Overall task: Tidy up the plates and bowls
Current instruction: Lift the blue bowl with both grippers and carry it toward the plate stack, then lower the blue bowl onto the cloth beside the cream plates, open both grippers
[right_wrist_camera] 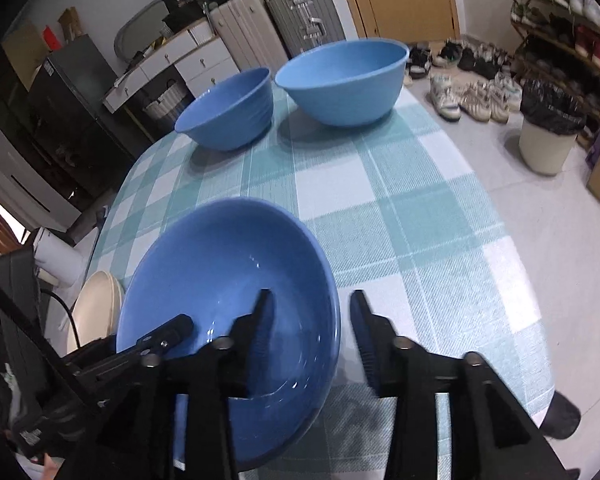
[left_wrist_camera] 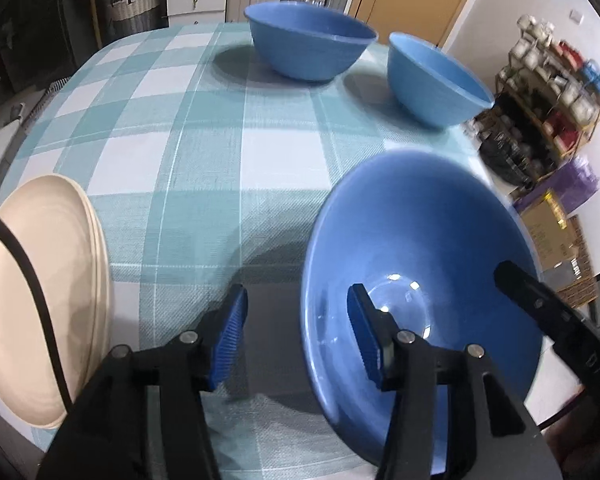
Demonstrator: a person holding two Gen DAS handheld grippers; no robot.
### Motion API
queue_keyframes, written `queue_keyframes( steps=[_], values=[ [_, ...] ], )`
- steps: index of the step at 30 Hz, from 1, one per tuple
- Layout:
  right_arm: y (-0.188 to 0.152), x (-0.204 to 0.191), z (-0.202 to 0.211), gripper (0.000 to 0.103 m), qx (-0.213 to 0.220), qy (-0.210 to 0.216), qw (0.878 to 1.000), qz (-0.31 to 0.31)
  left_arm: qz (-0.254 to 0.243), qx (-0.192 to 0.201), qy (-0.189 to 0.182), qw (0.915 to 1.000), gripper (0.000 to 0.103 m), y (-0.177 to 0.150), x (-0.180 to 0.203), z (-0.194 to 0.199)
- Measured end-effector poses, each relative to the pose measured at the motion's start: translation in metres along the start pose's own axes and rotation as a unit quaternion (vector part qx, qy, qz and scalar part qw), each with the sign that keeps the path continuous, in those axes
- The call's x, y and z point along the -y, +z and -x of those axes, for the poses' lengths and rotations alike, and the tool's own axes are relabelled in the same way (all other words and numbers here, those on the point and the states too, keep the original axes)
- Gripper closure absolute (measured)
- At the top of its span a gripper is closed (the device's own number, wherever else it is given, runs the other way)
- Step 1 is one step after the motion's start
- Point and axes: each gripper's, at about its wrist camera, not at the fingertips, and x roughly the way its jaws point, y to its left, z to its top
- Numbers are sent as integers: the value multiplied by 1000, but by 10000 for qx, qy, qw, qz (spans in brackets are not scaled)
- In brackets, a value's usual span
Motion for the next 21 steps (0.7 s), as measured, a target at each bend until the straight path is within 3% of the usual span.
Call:
queue_keyframes(
  steps=[6,12,15,17,20,21],
  values=[
    [-1,4,10,52,351,12,9994,22,-168,57,-110,9998,51,3,4,6],
    [-3,8,29,48,975,71,9952,48,1,29,-310,9995,50,7,0,7],
    [-5,5,44,38,1346,88,9908,125,128,159,-286,9994,49,9,-6,14],
    [-7,-1,54,18,1604,135,9867,215,178,341,-146,9992,39,11,-9,21],
    [-13,-16,67,16,1894,232,9805,466,223,732,-93,9970,22,11,-14,37],
    [-15,-22,70,16,1954,248,9788,557,200,968,-77,9951,22,11,-13,46]
  ],
)
